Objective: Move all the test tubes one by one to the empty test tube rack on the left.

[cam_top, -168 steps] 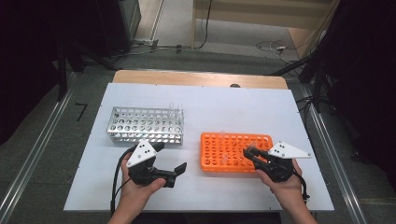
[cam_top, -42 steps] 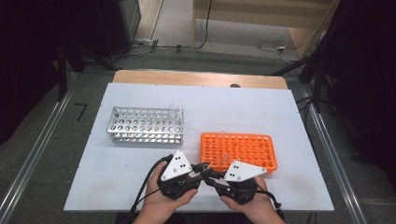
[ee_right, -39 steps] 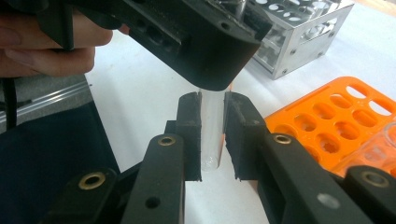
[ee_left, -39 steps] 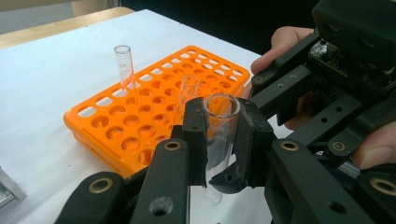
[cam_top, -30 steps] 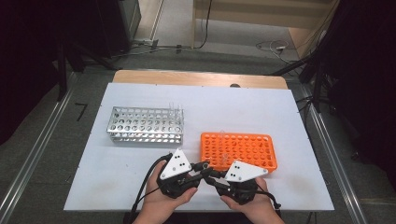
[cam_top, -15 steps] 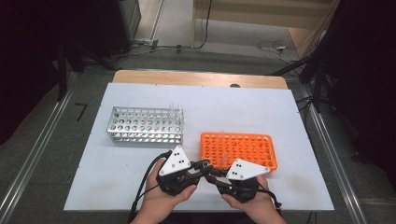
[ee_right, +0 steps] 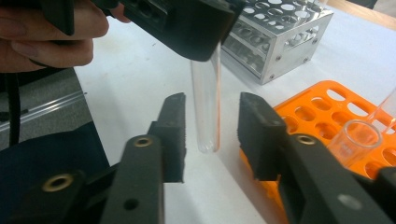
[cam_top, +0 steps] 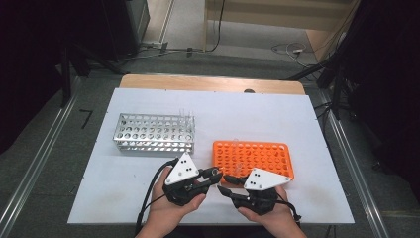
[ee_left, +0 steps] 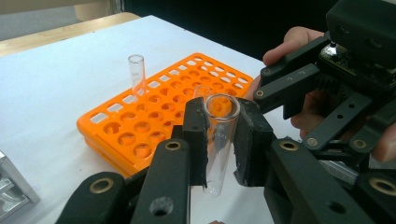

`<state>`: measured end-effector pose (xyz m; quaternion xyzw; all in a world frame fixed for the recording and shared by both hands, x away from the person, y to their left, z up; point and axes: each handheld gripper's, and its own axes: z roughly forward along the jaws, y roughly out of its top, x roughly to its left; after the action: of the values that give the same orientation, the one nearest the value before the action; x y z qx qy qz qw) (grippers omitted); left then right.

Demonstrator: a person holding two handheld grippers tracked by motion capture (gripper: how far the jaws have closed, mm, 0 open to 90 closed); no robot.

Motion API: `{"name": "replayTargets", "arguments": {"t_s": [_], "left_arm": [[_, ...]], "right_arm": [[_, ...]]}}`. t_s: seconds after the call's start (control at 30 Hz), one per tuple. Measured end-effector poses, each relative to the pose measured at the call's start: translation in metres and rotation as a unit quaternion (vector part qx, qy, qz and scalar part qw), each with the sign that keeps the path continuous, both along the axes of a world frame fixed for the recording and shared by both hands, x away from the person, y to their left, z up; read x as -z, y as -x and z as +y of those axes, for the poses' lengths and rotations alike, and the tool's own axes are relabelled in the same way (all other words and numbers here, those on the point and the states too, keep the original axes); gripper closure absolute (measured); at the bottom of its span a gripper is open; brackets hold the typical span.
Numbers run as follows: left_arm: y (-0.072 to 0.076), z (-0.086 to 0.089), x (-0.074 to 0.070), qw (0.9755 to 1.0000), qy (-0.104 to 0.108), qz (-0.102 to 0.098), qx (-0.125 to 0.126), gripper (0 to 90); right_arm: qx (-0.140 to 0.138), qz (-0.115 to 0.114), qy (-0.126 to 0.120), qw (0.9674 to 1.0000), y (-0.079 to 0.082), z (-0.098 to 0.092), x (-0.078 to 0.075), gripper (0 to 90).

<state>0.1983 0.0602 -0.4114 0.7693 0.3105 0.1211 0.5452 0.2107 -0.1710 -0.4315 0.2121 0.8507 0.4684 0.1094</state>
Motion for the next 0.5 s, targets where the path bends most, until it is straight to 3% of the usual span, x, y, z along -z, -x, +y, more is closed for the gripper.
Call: {"name": "replayTargets", "arguments": {"t_s": [0.17, 0.27, 0.5], "left_arm": [[-0.002, 0.005, -0.001, 1.0000, 0.000, -0.001, -0.006, 75.8], [-0.003, 0.008, -0.003, 1.0000, 0.002, -0.002, -0.008, 75.7], [-0.005, 0.020, -0.010, 0.9996, 0.008, -0.010, -0.026, 75.8]], "right_arm": [[-0.003, 0.004, 0.000, 1.0000, -0.001, -0.004, -0.002, 45.1], [-0.008, -0.001, 0.007, 0.9999, 0.000, -0.005, -0.004, 33.7], [0.005, -0.009, -0.017, 0.9998, -0.002, -0.018, -0.014, 8.4]]}}
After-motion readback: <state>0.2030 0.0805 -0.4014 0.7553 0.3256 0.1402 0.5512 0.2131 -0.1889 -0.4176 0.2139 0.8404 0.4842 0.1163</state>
